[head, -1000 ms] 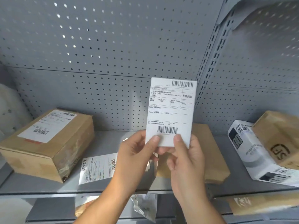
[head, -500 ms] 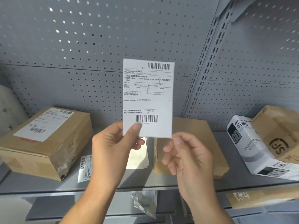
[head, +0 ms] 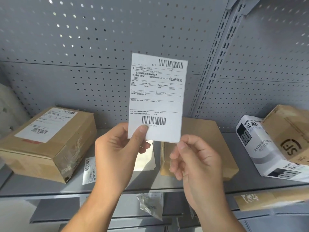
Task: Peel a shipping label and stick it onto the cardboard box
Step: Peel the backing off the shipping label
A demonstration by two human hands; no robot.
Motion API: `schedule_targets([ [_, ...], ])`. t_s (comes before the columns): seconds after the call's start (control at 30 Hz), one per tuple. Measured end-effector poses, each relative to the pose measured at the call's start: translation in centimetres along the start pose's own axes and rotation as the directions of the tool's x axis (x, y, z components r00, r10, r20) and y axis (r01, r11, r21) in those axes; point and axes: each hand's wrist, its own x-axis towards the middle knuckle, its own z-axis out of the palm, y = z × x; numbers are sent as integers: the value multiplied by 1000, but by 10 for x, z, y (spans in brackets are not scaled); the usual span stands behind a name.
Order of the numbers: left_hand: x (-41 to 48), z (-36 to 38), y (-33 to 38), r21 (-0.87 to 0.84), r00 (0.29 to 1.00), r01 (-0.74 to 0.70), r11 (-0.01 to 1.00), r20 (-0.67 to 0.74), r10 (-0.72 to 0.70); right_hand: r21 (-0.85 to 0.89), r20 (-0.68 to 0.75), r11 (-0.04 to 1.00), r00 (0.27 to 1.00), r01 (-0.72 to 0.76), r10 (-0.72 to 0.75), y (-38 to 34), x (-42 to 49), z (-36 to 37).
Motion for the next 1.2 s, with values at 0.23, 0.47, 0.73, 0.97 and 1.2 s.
schedule_targets([
  [0.23,1,-1,-4,-9,1000,16,1000,13,-16,59,35,997,998,-58,56,0,0,2],
  [0.47,4,1,-11,-28,993,86,996,78,-84,97,89,995,996,-34,26,0,-3,2],
  [0.73,-2,10,-14,-101,971,187,977,173,-168,97,139,995,990,17,-30,0,-6,0],
  [0.97,-1,11,-26,162,990,-16,987,139,-7,96,51,995,998,17,-22,-2,-3,-3],
  [1.2,-16,12,-7,140,910,-376,916,241,337,-205,39,939,961,276,-274,6,-6,-5],
])
